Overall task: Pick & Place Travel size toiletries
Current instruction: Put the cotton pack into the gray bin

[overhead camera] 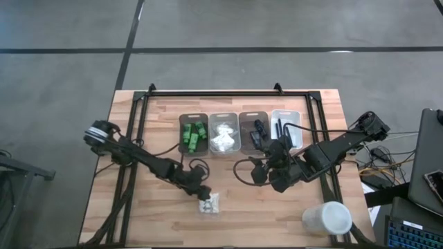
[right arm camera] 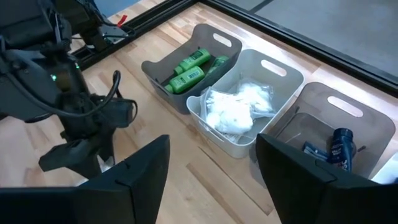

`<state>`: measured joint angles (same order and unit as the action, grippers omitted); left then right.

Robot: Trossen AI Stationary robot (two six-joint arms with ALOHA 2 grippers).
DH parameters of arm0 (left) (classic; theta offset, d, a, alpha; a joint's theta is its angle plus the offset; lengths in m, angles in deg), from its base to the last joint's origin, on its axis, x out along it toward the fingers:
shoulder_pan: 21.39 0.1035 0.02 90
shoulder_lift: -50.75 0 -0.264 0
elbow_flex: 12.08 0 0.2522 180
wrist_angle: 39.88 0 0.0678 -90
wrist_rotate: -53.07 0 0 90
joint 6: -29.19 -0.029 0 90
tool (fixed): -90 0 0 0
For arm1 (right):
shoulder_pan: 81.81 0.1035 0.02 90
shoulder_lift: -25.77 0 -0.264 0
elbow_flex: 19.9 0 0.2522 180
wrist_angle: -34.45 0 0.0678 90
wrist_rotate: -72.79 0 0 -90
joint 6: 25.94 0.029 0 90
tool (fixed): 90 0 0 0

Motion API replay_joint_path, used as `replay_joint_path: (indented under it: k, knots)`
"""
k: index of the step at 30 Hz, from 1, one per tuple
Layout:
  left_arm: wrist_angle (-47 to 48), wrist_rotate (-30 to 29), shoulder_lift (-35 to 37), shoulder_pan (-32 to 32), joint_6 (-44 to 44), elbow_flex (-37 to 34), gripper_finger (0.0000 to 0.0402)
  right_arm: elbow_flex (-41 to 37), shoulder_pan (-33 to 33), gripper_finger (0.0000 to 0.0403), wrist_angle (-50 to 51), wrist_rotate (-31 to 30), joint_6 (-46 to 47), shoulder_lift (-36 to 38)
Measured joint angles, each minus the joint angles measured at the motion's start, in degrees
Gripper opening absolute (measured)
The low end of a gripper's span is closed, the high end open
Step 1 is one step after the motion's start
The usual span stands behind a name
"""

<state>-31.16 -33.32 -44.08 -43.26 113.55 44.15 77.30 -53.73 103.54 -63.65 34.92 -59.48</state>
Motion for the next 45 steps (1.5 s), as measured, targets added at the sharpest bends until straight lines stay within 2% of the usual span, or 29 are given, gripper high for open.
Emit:
replay_joint_path:
  k: [4,14,17,22,28,30,32,39,45]
  knots:
    - [0.6,0.3,-0.1,-0.1,-2.5,0.7,0.0229,0.0,0.0,0.0223,0.2,0.1,0.0,0.0]
    - [1.5,0.4,1.2,-0.1,-6.1,0.5,0.0046,0.0,0.0,0.021,0.2,0.2,-1.4,0.0]
    - [2.0,-0.1,3.2,0.2,-8.1,0.5,0.0009,0.0,0.0,0.021,0.2,0.2,-1.6,0.0]
    - [5.3,-3.6,10.1,2.6,-11.4,1.7,0.0004,0.1,0.0,0.0219,0.2,0.2,-1.6,0.0]
    - [9.8,-18.4,21.1,7.8,-18.4,5.0,0.0003,1.8,0.0,0.0229,-0.2,-2.2,-2.9,0.2]
    - [10.8,-23.1,23.3,11.0,-22.1,6.7,0.0003,2.5,0.0,0.0233,-0.2,-3.8,-3.8,0.3]
    - [11.3,-25.4,24.1,15.2,-26.1,8.1,0.0002,3.4,0.0,0.0236,-0.2,-5.5,-4.9,0.4]
    - [11.4,-16.0,18.1,30.3,-35.2,12.3,0.0002,4.3,-0.3,0.025,-0.3,-8.0,-6.9,0.5]
    - [11.5,-8.5,7.7,36.1,-38.5,16.6,0.0004,4.3,-1.0,0.0257,-0.3,-7.7,-4.0,0.4]
